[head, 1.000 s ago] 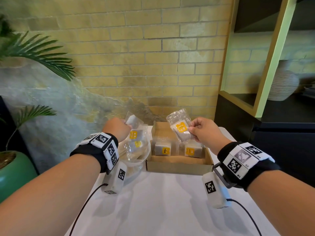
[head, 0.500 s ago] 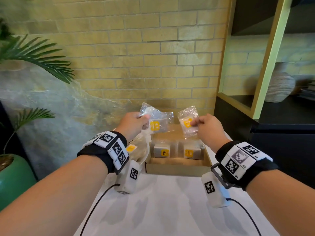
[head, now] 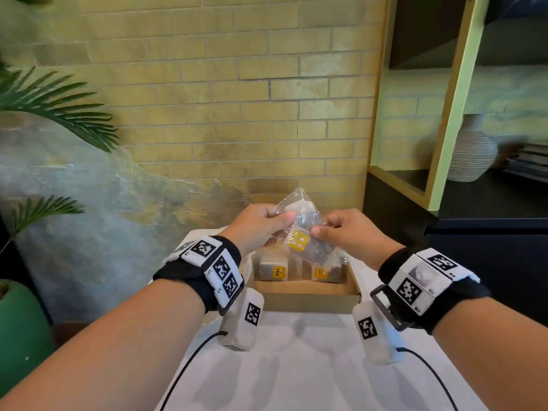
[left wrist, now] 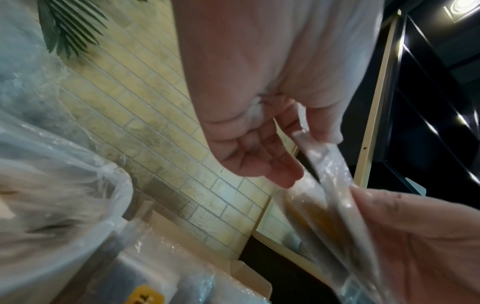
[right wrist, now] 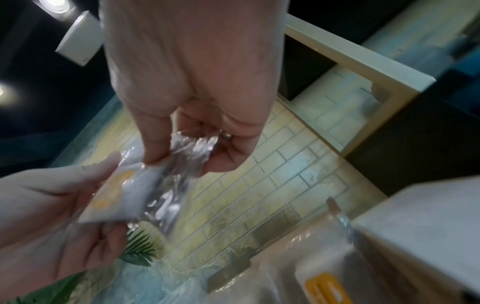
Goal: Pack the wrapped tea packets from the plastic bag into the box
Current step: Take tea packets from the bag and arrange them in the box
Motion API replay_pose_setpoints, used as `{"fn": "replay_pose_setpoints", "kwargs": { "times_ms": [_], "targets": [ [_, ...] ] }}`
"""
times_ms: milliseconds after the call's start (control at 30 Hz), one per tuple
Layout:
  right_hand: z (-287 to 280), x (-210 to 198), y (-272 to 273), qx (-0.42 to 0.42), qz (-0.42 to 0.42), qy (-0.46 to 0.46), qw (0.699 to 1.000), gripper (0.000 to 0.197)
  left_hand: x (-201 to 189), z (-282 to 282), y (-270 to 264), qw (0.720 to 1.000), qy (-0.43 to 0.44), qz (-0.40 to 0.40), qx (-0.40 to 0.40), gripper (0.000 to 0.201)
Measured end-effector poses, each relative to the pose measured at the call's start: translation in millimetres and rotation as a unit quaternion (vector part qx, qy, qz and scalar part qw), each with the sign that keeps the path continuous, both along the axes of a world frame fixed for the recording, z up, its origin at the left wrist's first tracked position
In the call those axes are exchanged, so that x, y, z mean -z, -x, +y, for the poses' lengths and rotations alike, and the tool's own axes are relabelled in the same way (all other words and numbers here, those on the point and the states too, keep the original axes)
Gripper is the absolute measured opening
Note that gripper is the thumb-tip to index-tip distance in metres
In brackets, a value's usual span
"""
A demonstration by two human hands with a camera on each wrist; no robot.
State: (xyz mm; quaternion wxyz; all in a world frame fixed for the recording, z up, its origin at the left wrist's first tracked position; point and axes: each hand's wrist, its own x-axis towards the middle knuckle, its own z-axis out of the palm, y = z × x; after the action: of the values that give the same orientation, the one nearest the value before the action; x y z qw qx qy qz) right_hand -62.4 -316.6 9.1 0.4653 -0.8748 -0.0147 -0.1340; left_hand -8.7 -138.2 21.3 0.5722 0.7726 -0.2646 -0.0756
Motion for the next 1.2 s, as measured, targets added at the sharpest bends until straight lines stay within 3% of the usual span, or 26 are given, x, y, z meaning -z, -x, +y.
{"fn": "replay_pose_setpoints", "kwargs": {
  "times_ms": [200,367,500,733,833,1000,1200],
  "targets": [
    [1,2,4,-0.016,0.009,-0.092,0.996,0.024,-3,-7,5,0.992,0.085,0.095,-0.020,0.033],
    [4,6,3,-0.008,0.042,-0.046,0.998,0.028,-3,-11,10,0.996,0.062,0.059,-0.023,0.022],
    [3,7,0,0.044,0.020,-0.049,0.998,0.035,-4,-12,8,0.993,0.097,0.057,-0.046,0.037],
    [-7,8,-7,0.158,-0.008,-0.063,0.985,0.040,-7,-12,11,0.984,0.144,0.051,-0.087,0.044],
    [-2,9,-6,0.158,-0.010,-0.044,0.986,0.040,-5,-15,11,0.984,0.129,0.041,-0.113,0.043],
    [17,10,-5,0.108,-0.053,0.016,0.993,0.039,-2,-23,16,0.995,0.054,0.044,-0.071,0.037],
    [25,13,-4,0.094,-0.097,-0.033,0.990,0.032,2,-25,20,0.994,0.065,0.082,-0.038,0.026]
  ]
}}
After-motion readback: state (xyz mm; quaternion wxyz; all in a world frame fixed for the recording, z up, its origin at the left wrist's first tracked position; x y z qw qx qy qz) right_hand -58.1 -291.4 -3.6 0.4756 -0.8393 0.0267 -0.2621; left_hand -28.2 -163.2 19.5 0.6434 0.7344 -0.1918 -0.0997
